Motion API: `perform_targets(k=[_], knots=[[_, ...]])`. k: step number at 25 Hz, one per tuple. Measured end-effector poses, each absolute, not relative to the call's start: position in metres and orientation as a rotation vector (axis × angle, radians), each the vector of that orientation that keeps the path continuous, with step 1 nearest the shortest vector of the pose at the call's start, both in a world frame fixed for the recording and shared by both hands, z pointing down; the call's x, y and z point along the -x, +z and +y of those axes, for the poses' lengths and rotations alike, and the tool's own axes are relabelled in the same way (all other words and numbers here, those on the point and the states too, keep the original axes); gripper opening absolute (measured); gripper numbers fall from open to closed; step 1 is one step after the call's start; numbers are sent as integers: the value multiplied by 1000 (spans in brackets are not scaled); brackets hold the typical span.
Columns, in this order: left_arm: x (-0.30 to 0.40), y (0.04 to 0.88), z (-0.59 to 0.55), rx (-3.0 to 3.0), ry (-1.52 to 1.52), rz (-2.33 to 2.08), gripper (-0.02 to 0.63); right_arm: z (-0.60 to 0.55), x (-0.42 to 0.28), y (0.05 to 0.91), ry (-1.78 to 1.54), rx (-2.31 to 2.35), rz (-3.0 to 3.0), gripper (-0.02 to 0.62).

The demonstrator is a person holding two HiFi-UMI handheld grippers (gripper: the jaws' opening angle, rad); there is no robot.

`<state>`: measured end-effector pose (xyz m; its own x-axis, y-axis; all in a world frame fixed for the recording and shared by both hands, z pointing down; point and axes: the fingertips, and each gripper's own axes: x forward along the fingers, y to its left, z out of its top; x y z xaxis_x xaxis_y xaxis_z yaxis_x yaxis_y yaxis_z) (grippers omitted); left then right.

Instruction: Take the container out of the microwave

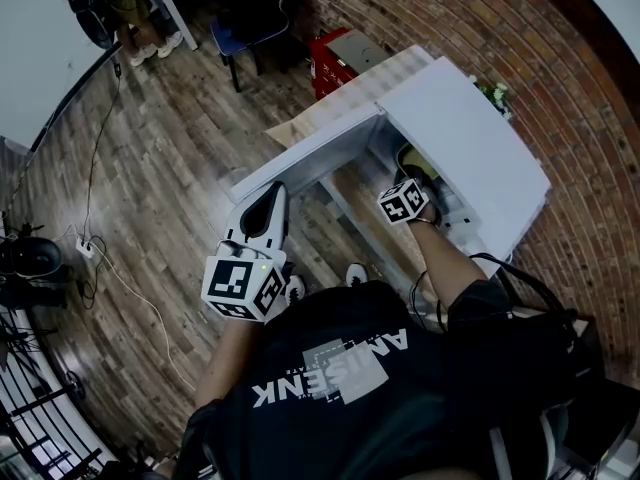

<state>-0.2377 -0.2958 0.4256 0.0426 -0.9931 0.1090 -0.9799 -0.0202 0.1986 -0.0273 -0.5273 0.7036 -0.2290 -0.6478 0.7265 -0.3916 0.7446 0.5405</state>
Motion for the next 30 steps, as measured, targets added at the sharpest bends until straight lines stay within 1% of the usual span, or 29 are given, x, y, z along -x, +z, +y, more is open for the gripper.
perform_targets(k=[12,30], knots=[[255,417,-285,-2168,-124,-1978,11,-470,41,692,-138,-769,-1916,51],[252,417,-291,-2327,-92,-1824,11,-385,59,660,-80,-764,-2026,51]])
